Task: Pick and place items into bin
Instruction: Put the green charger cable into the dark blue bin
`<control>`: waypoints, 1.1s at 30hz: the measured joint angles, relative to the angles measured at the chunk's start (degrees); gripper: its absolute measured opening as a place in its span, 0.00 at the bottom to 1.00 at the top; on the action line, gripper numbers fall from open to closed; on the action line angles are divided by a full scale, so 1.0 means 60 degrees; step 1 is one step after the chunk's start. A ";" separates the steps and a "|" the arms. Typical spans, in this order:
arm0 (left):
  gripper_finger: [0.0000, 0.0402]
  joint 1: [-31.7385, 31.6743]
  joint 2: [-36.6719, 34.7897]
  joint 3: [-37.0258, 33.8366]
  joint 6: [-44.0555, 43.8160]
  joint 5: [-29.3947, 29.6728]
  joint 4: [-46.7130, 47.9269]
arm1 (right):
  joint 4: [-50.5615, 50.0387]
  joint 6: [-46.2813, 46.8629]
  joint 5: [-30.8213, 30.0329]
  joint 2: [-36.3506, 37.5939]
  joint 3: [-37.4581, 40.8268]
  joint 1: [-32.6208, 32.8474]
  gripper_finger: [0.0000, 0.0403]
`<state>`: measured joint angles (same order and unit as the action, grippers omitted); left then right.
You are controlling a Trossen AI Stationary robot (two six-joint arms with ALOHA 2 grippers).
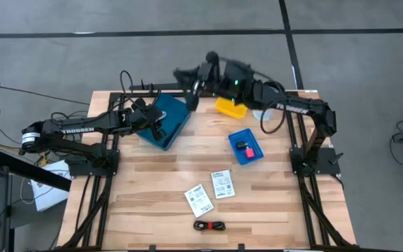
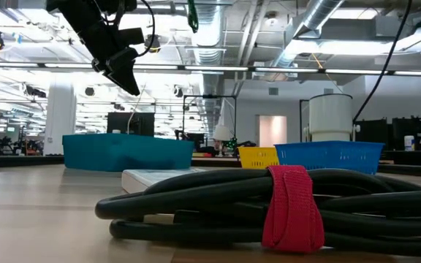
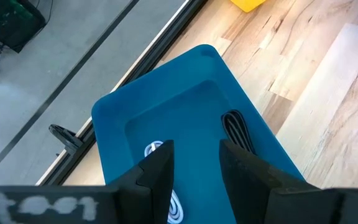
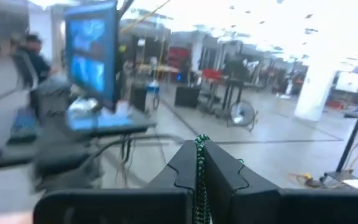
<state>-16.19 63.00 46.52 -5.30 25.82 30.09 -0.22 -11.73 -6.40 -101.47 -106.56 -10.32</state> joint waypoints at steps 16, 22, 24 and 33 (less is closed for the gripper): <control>0.30 0.0000 0.0000 0.0000 0.0004 0.0000 -0.0004 | 0.3790 0.2888 0.2333 -0.2205 0.0009 -0.2042 0.02; 0.30 0.0000 0.0002 0.0000 0.0004 0.0000 -0.0002 | 0.3977 0.2985 0.2181 -0.3091 0.0007 -0.2073 0.03; 0.30 -0.0002 0.0000 0.0000 0.0004 0.0000 0.0000 | 0.4018 0.2997 0.2115 -0.3285 0.0015 -0.2108 0.03; 0.30 -0.0002 0.0000 0.0000 0.0004 0.0000 -0.0001 | 0.3224 0.3165 0.2081 -0.3479 0.0004 -0.1978 0.07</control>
<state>-16.20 63.00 46.52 -5.28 25.82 30.08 19.13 7.26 6.08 -122.34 -106.54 -22.18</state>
